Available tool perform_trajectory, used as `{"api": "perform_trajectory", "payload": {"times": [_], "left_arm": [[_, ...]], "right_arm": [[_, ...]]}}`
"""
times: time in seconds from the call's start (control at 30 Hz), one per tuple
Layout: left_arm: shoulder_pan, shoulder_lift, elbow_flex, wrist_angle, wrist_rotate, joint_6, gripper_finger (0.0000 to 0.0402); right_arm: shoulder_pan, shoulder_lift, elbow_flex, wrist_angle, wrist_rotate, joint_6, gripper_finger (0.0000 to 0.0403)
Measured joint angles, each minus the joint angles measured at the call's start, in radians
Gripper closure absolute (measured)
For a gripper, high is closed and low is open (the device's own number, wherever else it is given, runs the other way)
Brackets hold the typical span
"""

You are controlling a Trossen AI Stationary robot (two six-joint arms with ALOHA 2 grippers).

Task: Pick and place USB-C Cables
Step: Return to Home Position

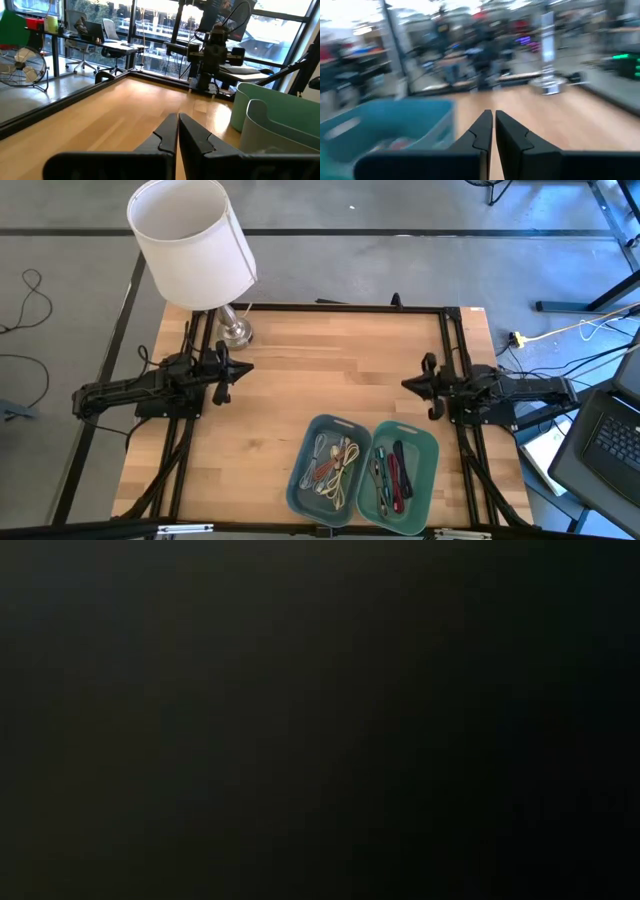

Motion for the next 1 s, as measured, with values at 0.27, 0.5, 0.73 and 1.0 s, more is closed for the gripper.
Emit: {"api": "perform_trajectory", "payload": {"times": [0.27,0.5,0.73,1.0], "left_arm": [[0.0,0.0,0.0,0.0,0.0,0.0,0.0389],[0.0,0.0,0.0,0.0,0.0,0.0,0.0393],[0.0,0.0,0.0,0.0,0.0,0.0,0.0389],[0.0,0.0,0.0,0.0,0.0,0.0,0.0394]], "right_arm": [[-0.063,0.0,0.0,0.001,-0.172,-0.001,0.0377],[-0.064,0.0,0.0,-0.001,-0.166,-0.001,0.0377],[-0.064,0.0,0.0,-0.001,-0.166,-0.001,0.0377],[-0.064,0.0,0.0,-0.001,-0.166,-0.001,0.0377]]}}
